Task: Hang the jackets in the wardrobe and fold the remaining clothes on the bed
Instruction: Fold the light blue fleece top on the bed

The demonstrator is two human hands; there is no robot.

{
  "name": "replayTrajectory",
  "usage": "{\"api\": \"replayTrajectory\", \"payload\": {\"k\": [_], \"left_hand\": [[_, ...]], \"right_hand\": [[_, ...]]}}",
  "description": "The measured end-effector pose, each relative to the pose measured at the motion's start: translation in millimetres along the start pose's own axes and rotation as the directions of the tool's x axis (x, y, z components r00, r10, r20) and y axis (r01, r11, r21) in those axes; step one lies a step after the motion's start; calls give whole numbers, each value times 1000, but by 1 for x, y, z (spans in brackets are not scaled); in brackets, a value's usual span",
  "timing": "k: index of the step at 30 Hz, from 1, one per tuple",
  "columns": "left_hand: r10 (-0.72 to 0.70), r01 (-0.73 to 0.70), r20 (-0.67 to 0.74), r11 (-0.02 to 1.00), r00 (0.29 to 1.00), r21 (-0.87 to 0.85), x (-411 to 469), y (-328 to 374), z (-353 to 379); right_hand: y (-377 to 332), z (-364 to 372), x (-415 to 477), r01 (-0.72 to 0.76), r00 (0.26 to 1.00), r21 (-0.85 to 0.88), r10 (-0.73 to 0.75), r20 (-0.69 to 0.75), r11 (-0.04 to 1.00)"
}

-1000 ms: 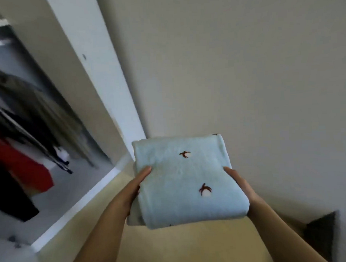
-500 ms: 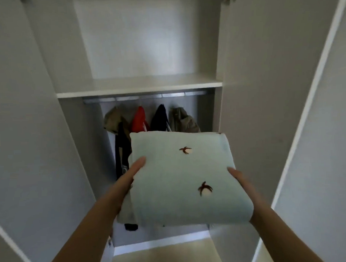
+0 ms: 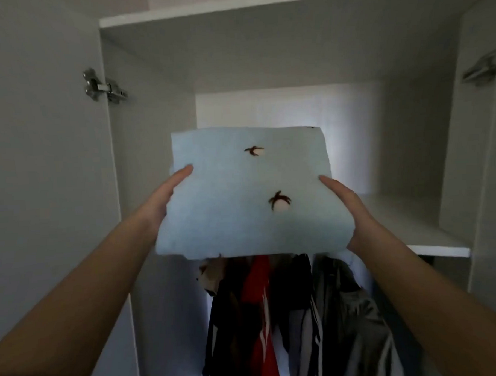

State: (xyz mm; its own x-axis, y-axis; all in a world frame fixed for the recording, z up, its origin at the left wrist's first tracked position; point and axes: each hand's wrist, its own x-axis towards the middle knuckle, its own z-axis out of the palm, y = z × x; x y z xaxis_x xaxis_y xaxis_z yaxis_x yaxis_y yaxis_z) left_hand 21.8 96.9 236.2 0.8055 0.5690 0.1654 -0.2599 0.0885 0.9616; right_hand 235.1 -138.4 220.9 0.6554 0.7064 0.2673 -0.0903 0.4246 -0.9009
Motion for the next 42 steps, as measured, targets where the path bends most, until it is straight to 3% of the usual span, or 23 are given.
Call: {"api": "replayTrajectory", "payload": {"k": [3,5,10,14,16,18,20,23,25,27,31,33,38,42], "left_hand": [[13,-13,8,1000,1000,6,59,15,-9],[-25,26,-29,999,999,39,103,1,-22],[-257,289,-141,905,956,312,168,-40,-61],[-370,406,-176,761,912,505,178,-25,-78],[-263,332,-205,666,943,669,177,-18,-79],[10,138,-163,479,987,867,170,-8,-73],[162,-96,42,343,986,934,154,6,-62],[107,-367,354,158,929,917,124,8,-43],[6,-428,428,-5,904,904,117,-1,-34],[-64,-431,426,-156,902,889,129,-12,-31],[-123,-363,345,-193,931,911,188,-22,-39],[-134,-324,299,-262,945,909,225,-25,-48],[-91,-235,217,-447,972,863,304,-37,-78],[-18,-174,194,-530,981,830,356,-47,-107]], "right_hand": [[0,9,69,-44,998,-96,39,-59,994],[14,11,107,-155,985,-152,140,-103,976],[68,-5,152,-403,915,-330,369,-164,853],[63,-9,162,-393,916,-454,382,-120,800],[58,-6,158,-335,937,-604,321,-136,723],[49,0,151,-195,978,-793,170,-117,577],[37,7,141,29,1000,-901,-5,30,433],[28,20,122,339,940,-928,-21,340,155],[35,27,118,422,904,-894,138,404,-151],[42,33,124,437,897,-833,233,376,-339],[54,51,162,411,907,-851,245,343,-327],[67,60,195,397,913,-847,246,325,-354],[102,80,289,340,935,-839,250,253,-425],[135,91,349,278,961,-854,137,242,-440]]}}
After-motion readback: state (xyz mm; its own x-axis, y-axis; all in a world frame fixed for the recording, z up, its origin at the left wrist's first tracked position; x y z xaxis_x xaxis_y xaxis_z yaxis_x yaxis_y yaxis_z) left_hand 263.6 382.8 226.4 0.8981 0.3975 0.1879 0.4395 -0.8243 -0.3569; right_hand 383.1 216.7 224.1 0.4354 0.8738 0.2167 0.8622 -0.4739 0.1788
